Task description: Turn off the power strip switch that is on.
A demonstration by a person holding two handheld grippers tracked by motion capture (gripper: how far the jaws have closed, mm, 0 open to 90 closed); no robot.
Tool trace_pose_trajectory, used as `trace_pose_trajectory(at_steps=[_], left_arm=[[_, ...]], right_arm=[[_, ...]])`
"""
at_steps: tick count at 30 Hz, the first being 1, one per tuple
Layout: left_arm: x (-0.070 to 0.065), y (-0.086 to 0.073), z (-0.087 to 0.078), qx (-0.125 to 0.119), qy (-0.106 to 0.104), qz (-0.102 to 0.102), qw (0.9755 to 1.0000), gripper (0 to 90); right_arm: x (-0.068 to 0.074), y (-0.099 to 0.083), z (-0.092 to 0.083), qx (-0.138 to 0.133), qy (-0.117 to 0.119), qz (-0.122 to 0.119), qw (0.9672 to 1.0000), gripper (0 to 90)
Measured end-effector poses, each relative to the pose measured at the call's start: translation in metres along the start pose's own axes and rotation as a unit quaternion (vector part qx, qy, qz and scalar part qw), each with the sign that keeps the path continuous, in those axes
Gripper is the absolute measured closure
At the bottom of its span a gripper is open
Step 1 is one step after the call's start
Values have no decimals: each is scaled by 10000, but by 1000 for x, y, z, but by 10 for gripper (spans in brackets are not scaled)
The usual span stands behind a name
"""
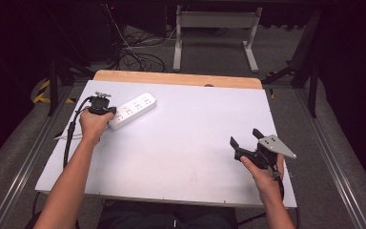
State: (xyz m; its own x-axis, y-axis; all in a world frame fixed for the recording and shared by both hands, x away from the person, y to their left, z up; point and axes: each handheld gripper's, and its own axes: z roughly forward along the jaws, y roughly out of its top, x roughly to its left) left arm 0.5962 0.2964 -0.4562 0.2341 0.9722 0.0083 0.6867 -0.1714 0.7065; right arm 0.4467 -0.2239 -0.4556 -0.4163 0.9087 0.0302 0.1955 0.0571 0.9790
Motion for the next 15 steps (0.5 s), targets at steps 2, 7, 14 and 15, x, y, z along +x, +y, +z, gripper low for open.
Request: trace_pose_trajectory(at_steps=[2, 7, 14, 15], left_arm=[[0, 0, 0, -1, -34, -15, 10000, 900], [0, 0, 1, -14, 18, 28, 10000, 900], [-2, -1, 3, -89, 98, -91, 9999, 900], [-2, -1, 3, -89, 98, -91, 9999, 900]], right_arm=[[0, 1, -1, -5, 6, -10, 10000, 101], [0, 1, 0, -5, 0, -3, 10000, 100], [0, 1, 0, -9, 24, 16, 10000, 100], [0, 1, 0, -11, 25, 11, 10000, 100]])
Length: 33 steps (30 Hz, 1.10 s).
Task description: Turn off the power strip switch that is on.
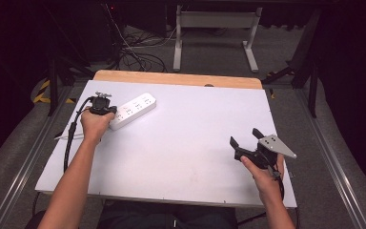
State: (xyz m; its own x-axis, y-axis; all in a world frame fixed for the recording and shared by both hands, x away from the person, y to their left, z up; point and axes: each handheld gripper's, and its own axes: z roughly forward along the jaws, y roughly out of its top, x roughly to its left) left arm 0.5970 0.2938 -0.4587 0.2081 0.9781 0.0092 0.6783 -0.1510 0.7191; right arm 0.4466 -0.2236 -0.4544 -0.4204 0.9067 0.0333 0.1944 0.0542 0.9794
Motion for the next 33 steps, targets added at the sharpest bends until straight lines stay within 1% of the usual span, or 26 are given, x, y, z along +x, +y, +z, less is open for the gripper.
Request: trace_pose_trajectory(at_steps=[3, 5, 6, 7, 9, 10, 11, 13, 14, 19, 22, 24, 26, 30, 31, 32, 33], left_arm=[[0, -1, 0, -40, 4, 7, 10000, 900], [0, -1, 0, -20, 2, -18, 10000, 900], [-2, -2, 0, -2, 15, 4, 10000, 900], [-2, -2, 0, -23, 53, -25, 10000, 900], [-5, -2, 0, -15, 130, 37, 9999, 900], [-5, -3, 0, -36, 133, 1, 9999, 900], [-5, -3, 0, -40, 129, -38, 9999, 900], [-4, -4, 0, -80, 114, -38, 9999, 900], [-4, -4, 0, -73, 72, -84, 9999, 900], [-4, -3, 0, -57, 98, -64, 9999, 900], [-3, -3, 0, -70, 38, -204, 9998, 900], [-3, -3, 0, -71, 49, -197, 9998, 900], [-4, -3, 1, -81, 89, -148, 9998, 900], [-4, -3, 0, -90, 101, -162, 9998, 900], [-3, -3, 0, -99, 84, -150, 9998, 900], [0, -3, 0, -85, -25, -257, 9996, 900], [0, -3, 0, -85, -25, -257, 9996, 900]], right_arm=[[0, 0, -1, -2, 11, 2, 10000, 100], [0, 0, -1, -16, 10, 6, 10000, 101], [0, 1, -2, -24, -1, 8, 10000, 100], [-1, 1, -3, -48, -9, 29, 10000, 101], [-1, 1, -3, -51, -9, 35, 10000, 100], [0, 1, -1, -31, 5, 39, 10000, 100], [0, 1, -1, -31, 5, 39, 10000, 100], [2, 1, -1, -30, 33, -3, 10000, 101], [2, 1, -1, -30, 33, -3, 10000, 101], [1, 1, 0, -19, 22, 5, 10000, 101], [1, 1, 0, -30, 21, 4, 10000, 101], [2, 1, 0, -10, 17, 9, 10000, 101], [2, 1, 0, -11, 30, 12, 10000, 101], [2, 0, 1, -1, 28, 1, 10000, 103], [2, 1, 0, -17, 21, 26, 10000, 103], [2, 1, 0, -31, 3, 35, 10000, 103], [2, 1, 0, -31, 3, 35, 10000, 103]])
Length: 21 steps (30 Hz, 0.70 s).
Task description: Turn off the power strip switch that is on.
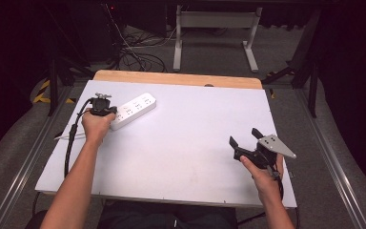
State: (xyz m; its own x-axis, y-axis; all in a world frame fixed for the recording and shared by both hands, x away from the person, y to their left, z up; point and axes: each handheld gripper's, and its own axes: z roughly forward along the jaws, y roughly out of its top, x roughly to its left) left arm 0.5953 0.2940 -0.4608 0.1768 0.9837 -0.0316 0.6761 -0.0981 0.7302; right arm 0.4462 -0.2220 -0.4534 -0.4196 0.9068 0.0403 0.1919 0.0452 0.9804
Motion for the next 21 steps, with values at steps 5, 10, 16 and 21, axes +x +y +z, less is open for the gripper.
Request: trace_pose_trajectory(at_steps=[5, 10, 16, 21], left_arm=[[9, 3, -2, -49, -361, -458, 9983, 900], [8, 3, -6, -183, -698, -678, 9951, 900], [11, 5, -47, -806, -914, -462, 9915, 900], [21, -9, -79, -1288, -1067, -550, 9844, 900]], right_arm=[[-1, -1, -1, 11, -42, 63, 10000, 104], [-2, -1, 0, 1, -66, 88, 9999, 104], [-4, -1, -1, 2, -72, 71, 9999, 105], [-3, 0, -1, -2, -87, 54, 9999, 105]])
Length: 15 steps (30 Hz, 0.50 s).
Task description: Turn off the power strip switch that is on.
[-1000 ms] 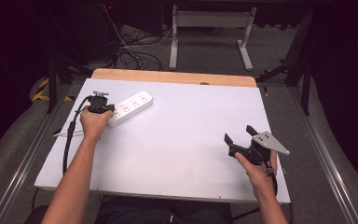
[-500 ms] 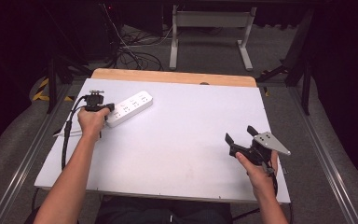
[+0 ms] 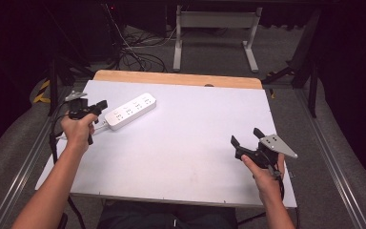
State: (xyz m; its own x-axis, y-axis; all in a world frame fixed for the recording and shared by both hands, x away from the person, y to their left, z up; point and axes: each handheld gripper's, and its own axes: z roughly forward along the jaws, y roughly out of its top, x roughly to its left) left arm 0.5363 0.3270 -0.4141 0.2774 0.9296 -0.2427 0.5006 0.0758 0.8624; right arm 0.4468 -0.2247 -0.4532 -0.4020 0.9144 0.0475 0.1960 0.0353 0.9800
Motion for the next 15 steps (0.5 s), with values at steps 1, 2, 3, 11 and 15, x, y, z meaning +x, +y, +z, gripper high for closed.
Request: trace_pose_trajectory(at_steps=[1, 2, 3, 11, 15], left_arm=[[0, -2, -10, -131, -53, -115, 9998, 900], [0, -2, -20, -295, -108, -137, 9994, 900], [-3, -4, -33, -473, -105, -87, 9988, 900], [-27, -30, -88, -1301, 563, 455, 9889, 900], [-26, -42, -88, -1396, 1122, 538, 9824, 900]], right_arm=[[1, 0, 0, -7, -3, 1, 10000, 104], [1, 0, 0, -7, -3, 1, 10000, 104], [2, 0, 0, -15, 0, -6, 10000, 103], [4, 1, 2, 11, 49, -39, 10000, 104], [3, 2, 1, -20, 34, -15, 10000, 104]])
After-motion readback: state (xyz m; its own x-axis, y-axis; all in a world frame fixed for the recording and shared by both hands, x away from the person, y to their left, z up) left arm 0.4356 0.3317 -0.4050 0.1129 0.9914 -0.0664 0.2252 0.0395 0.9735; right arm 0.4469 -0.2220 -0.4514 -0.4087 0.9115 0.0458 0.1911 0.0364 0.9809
